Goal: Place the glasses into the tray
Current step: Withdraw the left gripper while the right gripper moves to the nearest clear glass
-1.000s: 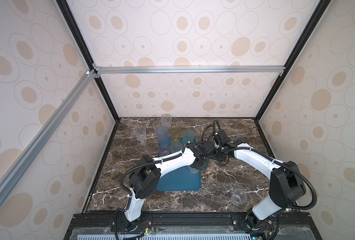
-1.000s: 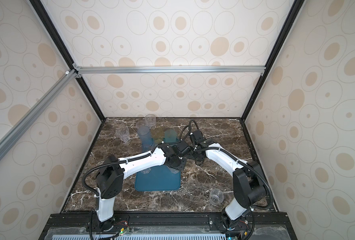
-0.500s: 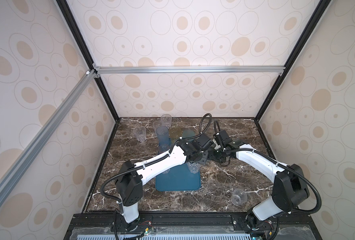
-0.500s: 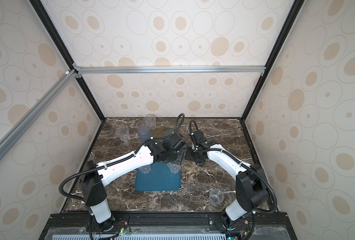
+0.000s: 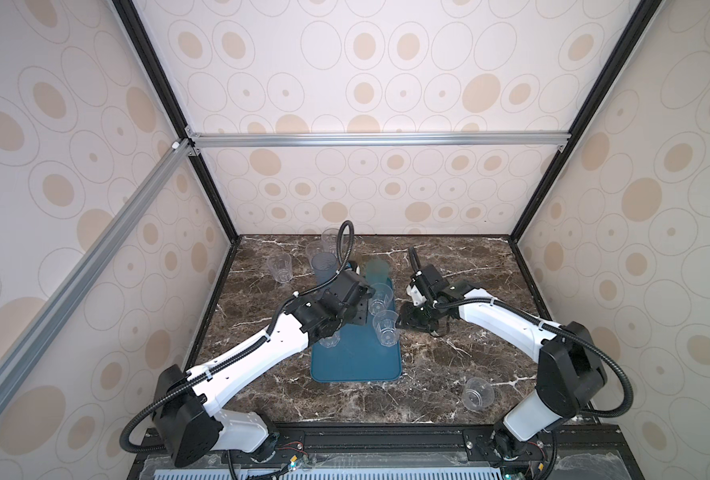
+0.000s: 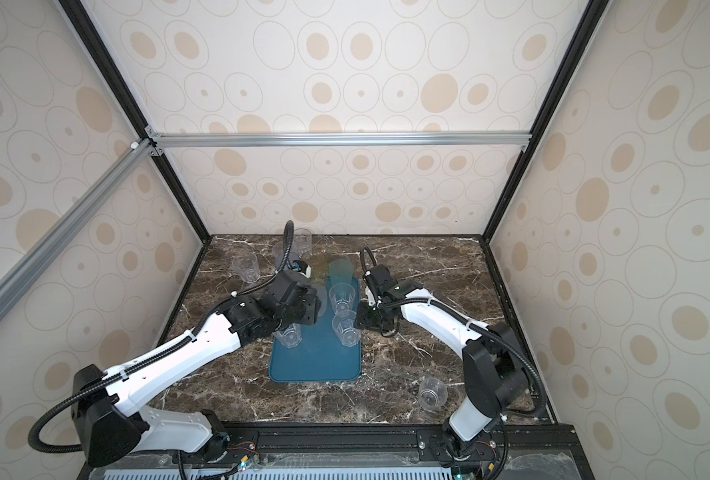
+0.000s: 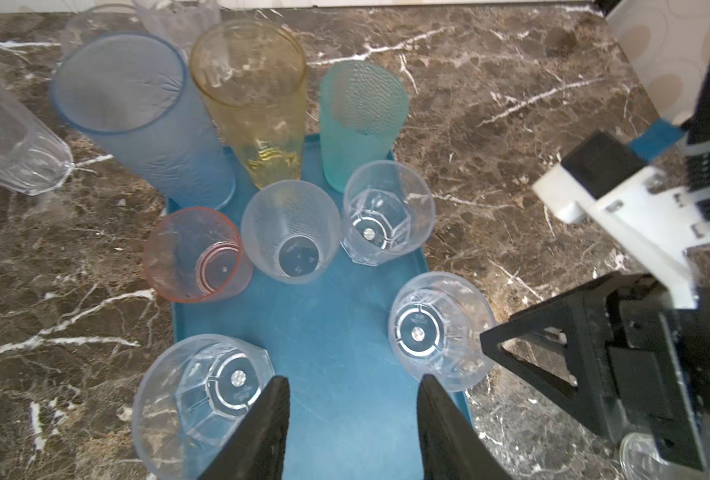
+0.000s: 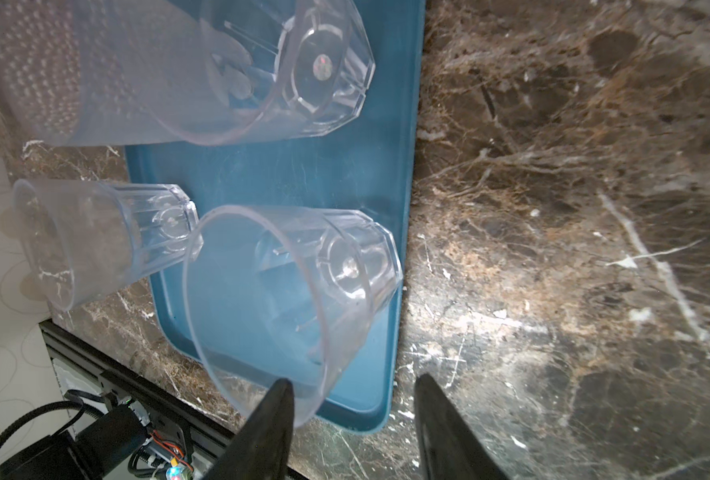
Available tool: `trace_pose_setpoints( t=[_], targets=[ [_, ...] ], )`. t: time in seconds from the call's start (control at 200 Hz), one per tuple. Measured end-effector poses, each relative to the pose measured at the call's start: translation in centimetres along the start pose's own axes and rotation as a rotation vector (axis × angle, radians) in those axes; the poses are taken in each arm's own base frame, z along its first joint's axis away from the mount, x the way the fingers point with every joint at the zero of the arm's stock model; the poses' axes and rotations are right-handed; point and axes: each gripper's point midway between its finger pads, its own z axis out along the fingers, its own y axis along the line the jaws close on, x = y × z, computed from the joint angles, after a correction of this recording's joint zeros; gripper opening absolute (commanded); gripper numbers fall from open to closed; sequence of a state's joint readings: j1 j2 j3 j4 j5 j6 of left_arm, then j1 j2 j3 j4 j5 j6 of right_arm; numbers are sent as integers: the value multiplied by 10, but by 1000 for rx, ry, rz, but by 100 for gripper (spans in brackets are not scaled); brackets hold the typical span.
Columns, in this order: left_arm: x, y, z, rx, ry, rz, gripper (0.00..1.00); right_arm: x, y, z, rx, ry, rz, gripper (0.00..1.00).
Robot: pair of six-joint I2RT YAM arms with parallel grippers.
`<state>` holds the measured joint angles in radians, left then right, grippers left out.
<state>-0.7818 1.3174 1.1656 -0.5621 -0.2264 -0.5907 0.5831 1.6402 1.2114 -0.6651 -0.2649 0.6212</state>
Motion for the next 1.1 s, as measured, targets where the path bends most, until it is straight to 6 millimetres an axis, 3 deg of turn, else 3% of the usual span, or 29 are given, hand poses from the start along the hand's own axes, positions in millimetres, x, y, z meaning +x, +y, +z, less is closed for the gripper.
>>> trace_pose_setpoints(
  t=[0.23, 0.57, 0.86, 1.1],
  targets=[
    [0, 6, 0, 9, -35, -21, 49, -2, 18, 23, 22, 26, -22, 32],
    [4, 10, 5, 3, -34, -24, 49, -5, 46, 42, 50, 14, -43, 26],
    [3, 13, 6, -4, -37, -22, 49, -5, 71, 60, 46, 17, -57, 29],
    [6, 17, 6, -11, -34, -21, 49, 0, 86, 65, -9, 33, -56, 45]
  ],
)
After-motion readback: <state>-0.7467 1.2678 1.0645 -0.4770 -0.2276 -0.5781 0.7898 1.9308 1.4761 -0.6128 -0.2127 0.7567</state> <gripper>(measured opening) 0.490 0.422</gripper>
